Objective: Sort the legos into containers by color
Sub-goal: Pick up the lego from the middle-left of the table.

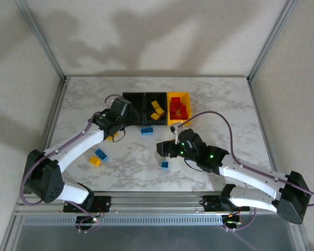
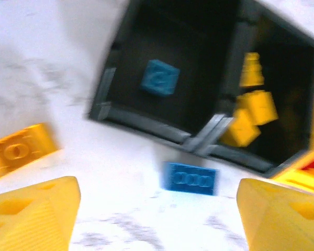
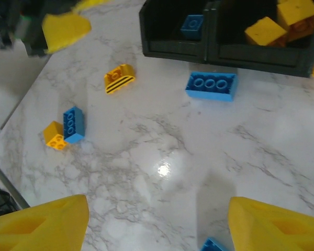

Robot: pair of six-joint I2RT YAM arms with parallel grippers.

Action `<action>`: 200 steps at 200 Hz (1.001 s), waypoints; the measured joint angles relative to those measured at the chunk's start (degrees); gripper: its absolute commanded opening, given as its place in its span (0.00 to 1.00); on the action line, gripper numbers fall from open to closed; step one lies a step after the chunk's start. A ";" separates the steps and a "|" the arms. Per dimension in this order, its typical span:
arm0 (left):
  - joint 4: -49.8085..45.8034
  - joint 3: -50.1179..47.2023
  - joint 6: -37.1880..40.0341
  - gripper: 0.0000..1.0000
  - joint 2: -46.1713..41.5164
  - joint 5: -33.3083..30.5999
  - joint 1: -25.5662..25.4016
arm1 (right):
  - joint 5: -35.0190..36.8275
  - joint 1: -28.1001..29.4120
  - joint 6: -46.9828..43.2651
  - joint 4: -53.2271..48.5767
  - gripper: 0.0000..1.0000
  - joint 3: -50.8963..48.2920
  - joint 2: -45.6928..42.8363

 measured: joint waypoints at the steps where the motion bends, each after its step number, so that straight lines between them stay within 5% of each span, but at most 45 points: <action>1: -0.09 -0.17 -0.02 0.86 -0.07 0.00 0.11 | 0.00 0.02 0.02 0.02 0.71 0.02 0.07; 72: -0.33 -12.13 -0.46 0.89 -3.32 -1.86 8.50 | -0.83 0.42 -0.17 1.40 0.71 0.50 1.62; 200: 9.01 -13.05 0.35 0.85 11.08 -0.55 10.25 | 0.15 0.42 -0.11 1.29 0.70 0.50 0.94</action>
